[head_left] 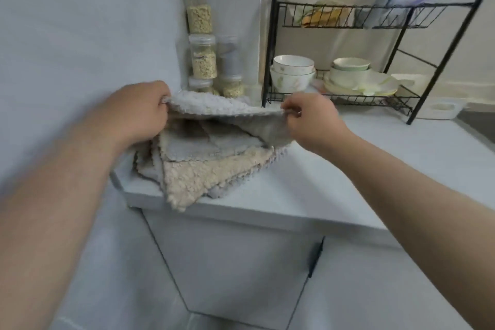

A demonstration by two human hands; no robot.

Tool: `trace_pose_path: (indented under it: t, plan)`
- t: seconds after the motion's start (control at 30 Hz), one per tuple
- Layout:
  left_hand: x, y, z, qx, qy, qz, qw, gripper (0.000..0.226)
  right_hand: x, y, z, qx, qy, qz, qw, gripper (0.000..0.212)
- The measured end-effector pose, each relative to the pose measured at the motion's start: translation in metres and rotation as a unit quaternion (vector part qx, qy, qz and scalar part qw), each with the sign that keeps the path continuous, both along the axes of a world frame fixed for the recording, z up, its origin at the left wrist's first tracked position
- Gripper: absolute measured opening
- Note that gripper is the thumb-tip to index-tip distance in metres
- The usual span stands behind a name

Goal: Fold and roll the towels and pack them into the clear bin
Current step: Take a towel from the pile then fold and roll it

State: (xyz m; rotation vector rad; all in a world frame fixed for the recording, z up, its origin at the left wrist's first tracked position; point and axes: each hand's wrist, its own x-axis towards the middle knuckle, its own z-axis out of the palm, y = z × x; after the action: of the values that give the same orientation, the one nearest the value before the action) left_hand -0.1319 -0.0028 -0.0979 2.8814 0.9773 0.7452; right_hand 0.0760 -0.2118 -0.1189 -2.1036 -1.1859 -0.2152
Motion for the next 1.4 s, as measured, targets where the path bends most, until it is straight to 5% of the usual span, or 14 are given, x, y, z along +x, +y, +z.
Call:
trace_pose_path:
  t: [0.17, 0.4, 0.57, 0.9, 1.0, 1.13, 1.2, 1.3, 1.4]
  plan:
    - [-0.005, -0.045, 0.063, 0.048, -0.039, -0.076, 0.995, 0.021, -0.024, -0.068, 0.054, 0.173, 0.057, -0.067, 0.981, 0.030]
    - [0.033, -0.128, 0.106, -0.007, -0.092, -0.189, 0.978, 0.018, -0.024, -0.170, 0.100, 0.236, 0.018, -0.160, 0.958, 0.026]
    - [0.100, -0.151, 0.071, -0.081, -0.057, -0.220, 0.970, 0.010, 0.028, -0.203, 0.085, 0.162, -0.002, -0.226, 0.960, 0.025]
    - [0.271, -0.105, -0.052, -0.023, 0.128, -0.168, 0.977, 0.010, 0.156, -0.155, -0.022, -0.044, 0.048, -0.195, 0.979, 0.038]
    - [0.278, -0.106, -0.067, 0.064, 0.130, -0.176, 0.974, 0.040, 0.166, -0.147, -0.041, -0.111, 0.060, -0.149, 0.981, 0.039]
    - [0.261, -0.120, -0.076, -0.049, 0.289, -0.309, 0.905, 0.079, 0.166, -0.160, -0.043, -0.120, 0.049, -0.205, 0.970, 0.031]
    - [0.255, -0.120, -0.082, -0.058, 0.329, -0.300, 0.894, 0.092, 0.167, -0.171, -0.043, -0.100, 0.142, -0.289, 0.942, 0.031]
    - [0.255, -0.119, -0.083, -0.077, 0.369, -0.273, 0.885, 0.116, 0.155, -0.180, -0.040, -0.101, 0.348, -0.244, 0.899, 0.044]
    - [0.257, -0.118, -0.083, -0.072, 0.395, -0.275, 0.873, 0.139, 0.138, -0.184, -0.041, -0.188, 0.290, -0.196, 0.918, 0.057]
